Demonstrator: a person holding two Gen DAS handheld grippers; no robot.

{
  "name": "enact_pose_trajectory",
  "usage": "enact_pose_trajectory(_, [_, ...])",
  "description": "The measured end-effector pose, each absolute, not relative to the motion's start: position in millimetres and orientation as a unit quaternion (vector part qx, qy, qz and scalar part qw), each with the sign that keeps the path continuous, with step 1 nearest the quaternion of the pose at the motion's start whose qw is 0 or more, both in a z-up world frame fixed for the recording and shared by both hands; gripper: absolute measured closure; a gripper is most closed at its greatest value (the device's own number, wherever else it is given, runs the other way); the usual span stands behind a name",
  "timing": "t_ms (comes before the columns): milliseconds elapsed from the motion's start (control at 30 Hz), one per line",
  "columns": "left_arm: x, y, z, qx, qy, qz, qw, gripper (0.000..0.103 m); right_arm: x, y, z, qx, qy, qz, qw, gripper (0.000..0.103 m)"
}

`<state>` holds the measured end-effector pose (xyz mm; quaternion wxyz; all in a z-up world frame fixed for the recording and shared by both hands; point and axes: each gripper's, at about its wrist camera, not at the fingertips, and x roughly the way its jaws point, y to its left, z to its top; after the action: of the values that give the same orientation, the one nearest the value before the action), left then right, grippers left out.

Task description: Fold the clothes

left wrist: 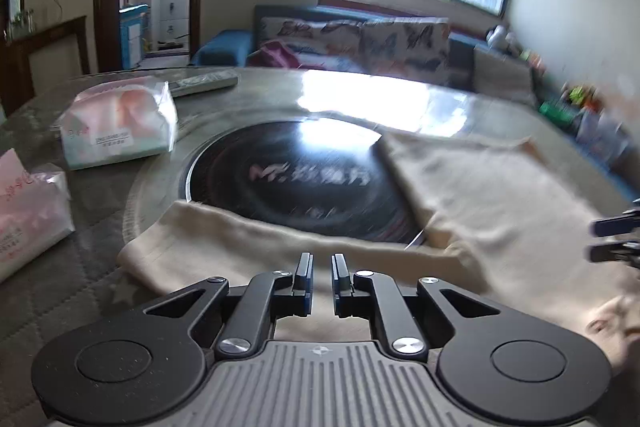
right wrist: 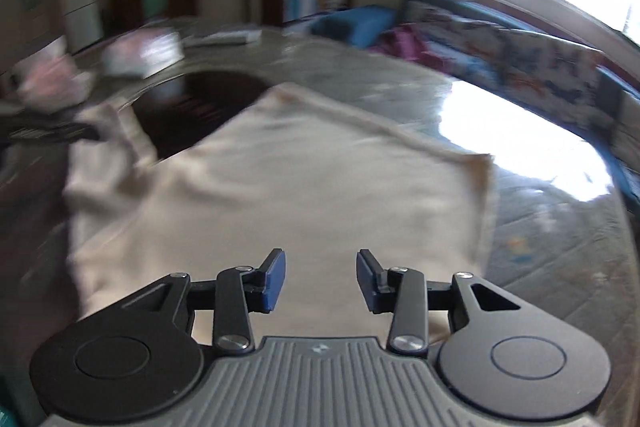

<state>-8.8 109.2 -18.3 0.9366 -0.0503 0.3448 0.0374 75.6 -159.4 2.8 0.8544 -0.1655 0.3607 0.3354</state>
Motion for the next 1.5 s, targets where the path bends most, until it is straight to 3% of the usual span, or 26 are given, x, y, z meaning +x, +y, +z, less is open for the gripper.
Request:
enact_pose_trajectory(267, [-12.4,118.6,-28.5,0.011,0.34,0.085,0.936,0.094,20.8,-137.8,-10.8,-0.202,0.348,0.38,0.833,0.068])
enact_pose_trajectory(433, [-4.6,124.9,-29.7,0.038,0.339,0.11,0.934,0.093,2.5,-142.2,-12.2,-0.161,0.341,0.38,0.845,0.068])
enact_pose_trajectory(767, [7.7,133.6,-15.0,-0.011,0.344,0.103,0.933,0.091,6.5,-233.5,12.3,-0.054,0.343,0.267,0.899,0.068])
enact_pose_trajectory(867, [7.0,114.8,0.2,-0.018,0.33,0.073,0.941,0.085,20.0,-266.9,1.5,-0.034,0.361,0.21,0.908,0.068])
enact_pose_trajectory(1000, [11.3,77.0,17.5,-0.031,0.318,0.006,0.947,0.064,32.6,-297.3,-15.6,-0.006,0.375,0.176,0.91,0.068])
enact_pose_trajectory(1133, [19.8,29.1,23.6,-0.029,0.318,-0.065,0.945,0.055,36.2,-313.8,-20.2,-0.011,0.366,0.145,0.919,0.068])
enact_pose_trajectory(1500, [34.9,-85.5,-1.3,0.02,0.34,-0.198,0.919,0.053,30.8,-360.6,-24.0,-0.078,0.349,0.012,0.934,0.065])
